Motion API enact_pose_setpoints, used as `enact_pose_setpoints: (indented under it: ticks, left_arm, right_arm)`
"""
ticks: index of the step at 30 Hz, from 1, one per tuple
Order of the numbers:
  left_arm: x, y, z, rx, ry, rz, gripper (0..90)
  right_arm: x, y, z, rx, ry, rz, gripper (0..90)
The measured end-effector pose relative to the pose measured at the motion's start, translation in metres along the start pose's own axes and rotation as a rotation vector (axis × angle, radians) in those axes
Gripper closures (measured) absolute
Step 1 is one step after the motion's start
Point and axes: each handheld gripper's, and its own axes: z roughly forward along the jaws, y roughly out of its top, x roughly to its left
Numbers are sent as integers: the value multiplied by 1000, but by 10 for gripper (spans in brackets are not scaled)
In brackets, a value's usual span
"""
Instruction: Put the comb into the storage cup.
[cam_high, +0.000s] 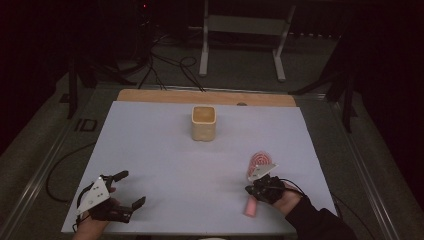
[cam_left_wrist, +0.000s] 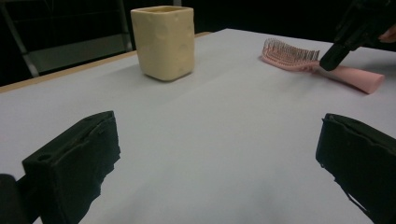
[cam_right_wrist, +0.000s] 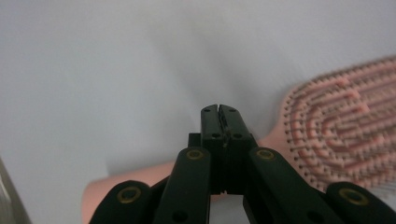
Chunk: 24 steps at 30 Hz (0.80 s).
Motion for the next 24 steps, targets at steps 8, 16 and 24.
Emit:
enact_pose_setpoints:
  ticks: [8,16,24]
  left_arm:
    - [0,0,0,3,0,-1,0]
    - [0,0,0,1,4,-1,0]
    - [1,0,1,0,5,-5,0]
  right_arm:
    - [-3,-23,-15,7,-11,38,900]
    - [-10,-43,-27,25,-37,56,900]
    - [-19,-58,-30,84,-63,68,900]
